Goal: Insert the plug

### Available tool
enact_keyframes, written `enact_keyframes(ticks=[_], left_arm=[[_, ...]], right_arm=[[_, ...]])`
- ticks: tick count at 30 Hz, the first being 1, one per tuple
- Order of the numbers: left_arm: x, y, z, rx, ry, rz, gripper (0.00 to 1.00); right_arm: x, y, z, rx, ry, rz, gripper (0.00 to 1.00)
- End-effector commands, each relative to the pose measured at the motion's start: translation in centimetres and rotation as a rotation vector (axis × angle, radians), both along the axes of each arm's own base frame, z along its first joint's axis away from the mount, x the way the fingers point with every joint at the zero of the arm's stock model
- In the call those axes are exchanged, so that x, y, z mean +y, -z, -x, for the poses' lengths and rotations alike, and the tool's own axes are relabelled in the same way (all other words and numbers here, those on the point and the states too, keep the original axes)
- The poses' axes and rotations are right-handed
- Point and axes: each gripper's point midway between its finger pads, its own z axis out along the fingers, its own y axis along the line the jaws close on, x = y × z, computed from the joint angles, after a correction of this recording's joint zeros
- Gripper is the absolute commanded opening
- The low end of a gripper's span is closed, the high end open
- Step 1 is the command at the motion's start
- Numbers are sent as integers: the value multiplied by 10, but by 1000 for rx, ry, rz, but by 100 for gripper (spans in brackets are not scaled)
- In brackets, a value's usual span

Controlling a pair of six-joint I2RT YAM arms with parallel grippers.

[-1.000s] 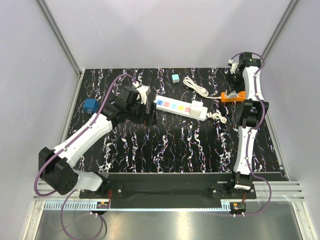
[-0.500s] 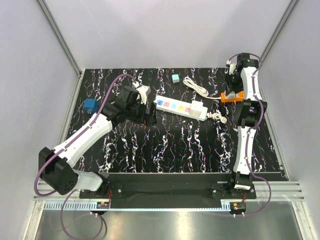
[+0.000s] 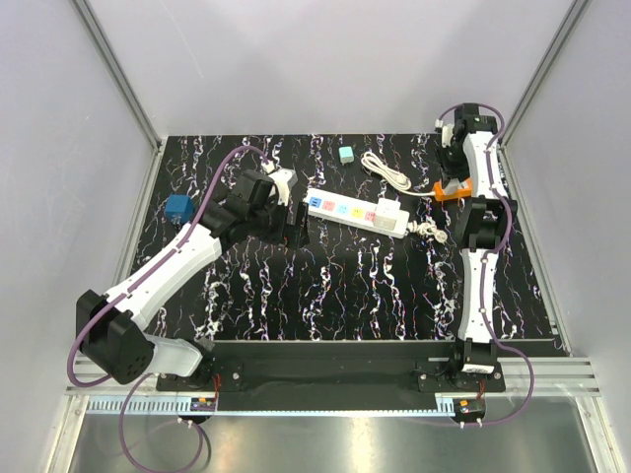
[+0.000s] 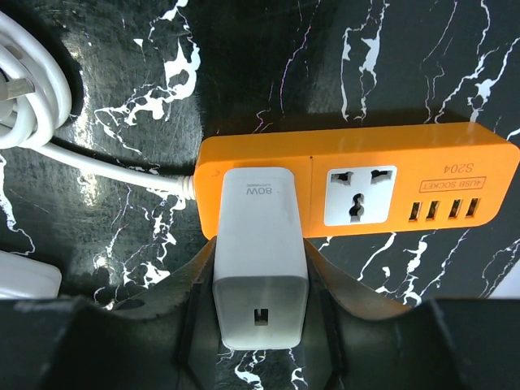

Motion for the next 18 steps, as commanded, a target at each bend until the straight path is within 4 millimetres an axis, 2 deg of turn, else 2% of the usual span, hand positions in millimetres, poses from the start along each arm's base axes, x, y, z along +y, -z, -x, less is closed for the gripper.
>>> enact_keyframes(ticks=[1, 4, 8, 11, 14, 18], left_arm=[[-2, -6, -2, -24, 7, 9, 99], [-1, -4, -3, -22, 4, 4, 99], [-2, -1, -3, -13, 5, -1, 99], [-2, -1, -3, -9, 6, -2, 99], [-2, -1, -3, -11, 5, -2, 99], [-1, -1, -3, -11, 3, -4, 99]], right_arm=[[14, 23, -14, -12, -60, 2, 1], [12, 30, -14, -1, -68, 11, 6], [10, 25, -19, -26, -66, 20, 40], [10, 6, -28, -89, -65, 23, 55], [16, -16, -35, -151, -83, -4, 61], [13, -29, -38, -182, -80, 14, 69]])
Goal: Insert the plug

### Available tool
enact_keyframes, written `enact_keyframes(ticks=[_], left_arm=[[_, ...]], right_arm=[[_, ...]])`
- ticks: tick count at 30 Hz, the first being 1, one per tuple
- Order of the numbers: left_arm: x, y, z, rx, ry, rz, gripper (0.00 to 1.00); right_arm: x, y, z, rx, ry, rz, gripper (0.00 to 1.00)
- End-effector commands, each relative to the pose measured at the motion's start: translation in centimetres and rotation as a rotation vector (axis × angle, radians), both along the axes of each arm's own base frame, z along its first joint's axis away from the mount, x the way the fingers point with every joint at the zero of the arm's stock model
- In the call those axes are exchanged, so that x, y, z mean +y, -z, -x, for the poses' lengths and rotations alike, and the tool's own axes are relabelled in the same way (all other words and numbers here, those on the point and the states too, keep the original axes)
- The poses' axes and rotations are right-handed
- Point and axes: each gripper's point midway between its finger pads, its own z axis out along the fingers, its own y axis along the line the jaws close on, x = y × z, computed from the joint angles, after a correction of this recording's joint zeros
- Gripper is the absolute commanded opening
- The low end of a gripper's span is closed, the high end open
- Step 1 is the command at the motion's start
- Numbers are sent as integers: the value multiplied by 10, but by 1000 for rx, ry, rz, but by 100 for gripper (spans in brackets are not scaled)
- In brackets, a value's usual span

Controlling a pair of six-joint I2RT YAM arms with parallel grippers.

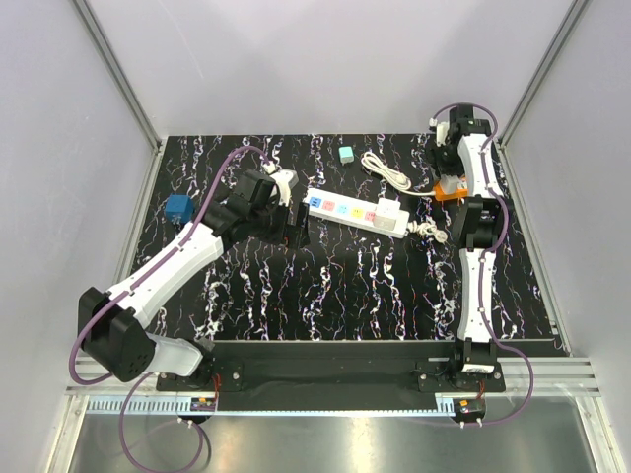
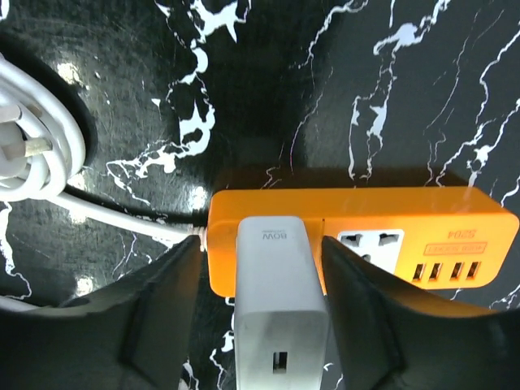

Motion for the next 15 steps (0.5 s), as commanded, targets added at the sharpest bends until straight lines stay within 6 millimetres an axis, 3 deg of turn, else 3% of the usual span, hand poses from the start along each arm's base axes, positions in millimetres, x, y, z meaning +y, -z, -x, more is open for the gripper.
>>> enact_keyframes(ticks=[1, 9, 11, 15], left_arm=[[-1, -5, -3, -22, 3, 4, 99], [2, -10, -2, -44, 2, 3, 99], [5, -9, -4, -49, -17, -12, 99], [14, -13, -10, -82, -69, -40, 99]], right_arm=[[5, -43, -16, -122, -30, 9, 70], [-3, -78, -29, -232, 12, 46, 92], [-3, -94, -34, -286, 29, 42, 100], [1, -135, -37, -386, 74, 19, 100]])
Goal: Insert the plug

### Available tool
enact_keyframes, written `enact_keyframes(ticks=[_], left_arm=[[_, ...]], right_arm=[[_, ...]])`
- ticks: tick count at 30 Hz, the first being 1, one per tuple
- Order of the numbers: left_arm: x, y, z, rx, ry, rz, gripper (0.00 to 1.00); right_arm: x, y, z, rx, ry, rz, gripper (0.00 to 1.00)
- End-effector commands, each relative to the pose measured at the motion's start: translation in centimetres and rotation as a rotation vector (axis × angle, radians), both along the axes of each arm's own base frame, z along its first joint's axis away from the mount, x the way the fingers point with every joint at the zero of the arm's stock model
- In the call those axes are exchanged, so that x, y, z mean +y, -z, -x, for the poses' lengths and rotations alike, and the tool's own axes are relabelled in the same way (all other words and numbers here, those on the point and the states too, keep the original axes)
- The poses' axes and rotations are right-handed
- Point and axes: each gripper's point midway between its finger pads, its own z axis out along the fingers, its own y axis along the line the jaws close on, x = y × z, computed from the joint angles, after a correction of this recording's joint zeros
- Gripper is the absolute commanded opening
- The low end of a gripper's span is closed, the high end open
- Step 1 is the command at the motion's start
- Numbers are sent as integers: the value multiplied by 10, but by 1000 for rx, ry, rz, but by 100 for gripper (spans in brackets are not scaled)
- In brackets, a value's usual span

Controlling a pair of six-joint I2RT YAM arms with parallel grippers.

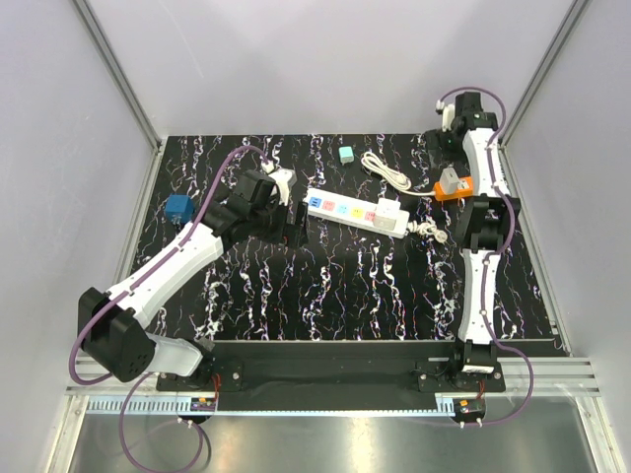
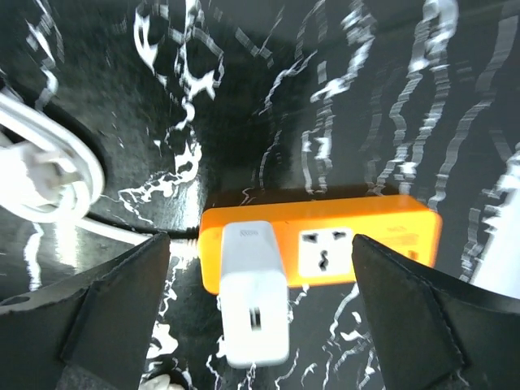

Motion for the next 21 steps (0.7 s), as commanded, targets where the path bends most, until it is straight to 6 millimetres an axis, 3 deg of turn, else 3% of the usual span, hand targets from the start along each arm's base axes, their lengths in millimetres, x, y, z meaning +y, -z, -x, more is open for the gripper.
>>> enact_keyframes(ticks=[1, 6, 7, 9, 10, 12, 13, 14, 18, 21], left_arm=[[15, -18, -8, -91, -68, -27, 99], [24, -36, -12, -166, -119, -15, 99], [24, -37, -11, -170, -118, -10, 99], [23, -39, -12, -176, -119, -2, 99], [23, -38, -12, -173, -121, -1, 99], [22, -38, -12, -169, -121, 2, 99], [22, -38, -12, -169, -121, 4, 99], [22, -39, -12, -172, -122, 5, 99], [25, -42, -13, -187, -137, 2, 99], [26, -47, -12, -203, -141, 9, 99]], right_arm=[[7, -107, -13, -259, 63, -20, 100], [31, -139, -14, -351, 179, -139, 97], [55, -137, -11, -344, 212, -215, 96], [85, -142, -17, -370, 194, -334, 94], [105, -134, -14, -349, 186, -368, 95], [125, -134, -21, -381, 210, -412, 94], [149, -128, -21, -376, 181, -421, 93], [159, -129, -24, -390, 190, -436, 93], [217, -121, -52, -433, 161, -565, 86], [235, -106, -75, -461, 174, -650, 80]])
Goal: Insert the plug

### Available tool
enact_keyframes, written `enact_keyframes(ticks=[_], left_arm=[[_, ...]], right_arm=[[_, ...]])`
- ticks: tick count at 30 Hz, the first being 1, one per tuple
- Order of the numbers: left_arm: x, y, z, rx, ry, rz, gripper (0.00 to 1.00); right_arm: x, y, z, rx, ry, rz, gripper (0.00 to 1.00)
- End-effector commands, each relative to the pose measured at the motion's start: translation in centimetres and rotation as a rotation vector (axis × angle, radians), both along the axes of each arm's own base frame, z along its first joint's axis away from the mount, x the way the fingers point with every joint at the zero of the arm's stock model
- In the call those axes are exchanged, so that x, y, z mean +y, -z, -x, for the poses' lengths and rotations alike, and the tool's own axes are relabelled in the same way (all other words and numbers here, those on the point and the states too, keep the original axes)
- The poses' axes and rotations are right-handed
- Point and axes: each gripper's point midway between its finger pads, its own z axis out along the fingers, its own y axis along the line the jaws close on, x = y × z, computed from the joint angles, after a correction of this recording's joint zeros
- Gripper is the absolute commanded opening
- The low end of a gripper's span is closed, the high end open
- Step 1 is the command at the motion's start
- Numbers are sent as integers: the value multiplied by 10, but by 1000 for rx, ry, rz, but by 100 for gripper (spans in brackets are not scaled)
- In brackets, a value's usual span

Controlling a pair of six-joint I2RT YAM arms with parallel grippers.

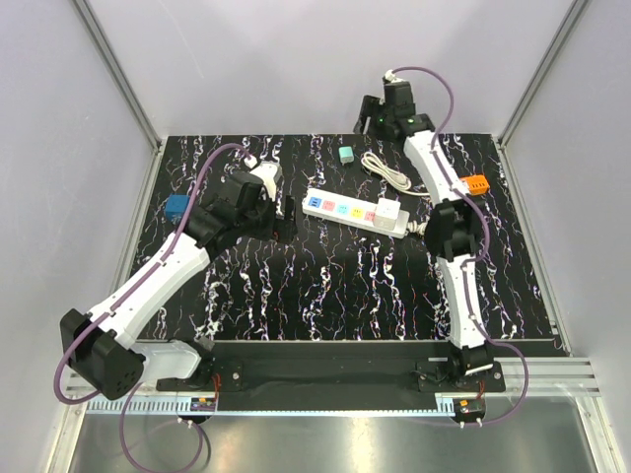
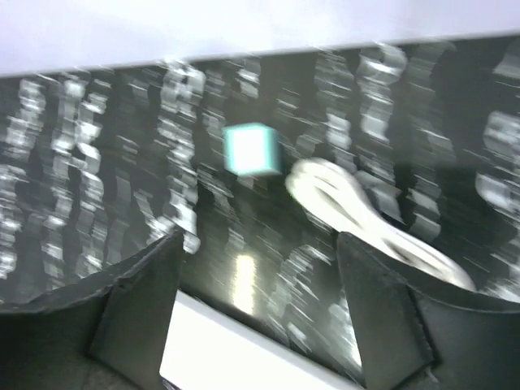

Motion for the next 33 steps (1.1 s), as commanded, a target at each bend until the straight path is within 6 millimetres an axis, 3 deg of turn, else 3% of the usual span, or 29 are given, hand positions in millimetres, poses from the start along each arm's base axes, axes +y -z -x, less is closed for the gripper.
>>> enact_keyframes(ticks=[1, 6, 12, 17, 21, 25, 33], left_arm=[[3, -19, -7, -83, -31, 25, 99], [4, -21, -6, -90, -32, 28, 99], [4, -23, -6, -96, -33, 31, 99], [3, -23, -6, -93, -30, 36, 99], [2, -26, -4, -94, -19, 47, 99], [2, -27, -3, -98, -17, 50, 99], [1, -29, -4, -89, -14, 74, 99]], right_arm=[[20, -8, -41, -106, 52, -201, 75], [31, 12, -69, -173, 52, -264, 68], [43, 32, -84, -221, 6, -301, 66], [51, 46, -86, -243, -39, -258, 67], [51, 71, -85, -210, -51, -232, 67], [50, 80, -86, -198, -49, -231, 68], [67, 95, -82, -169, -41, -268, 70]])
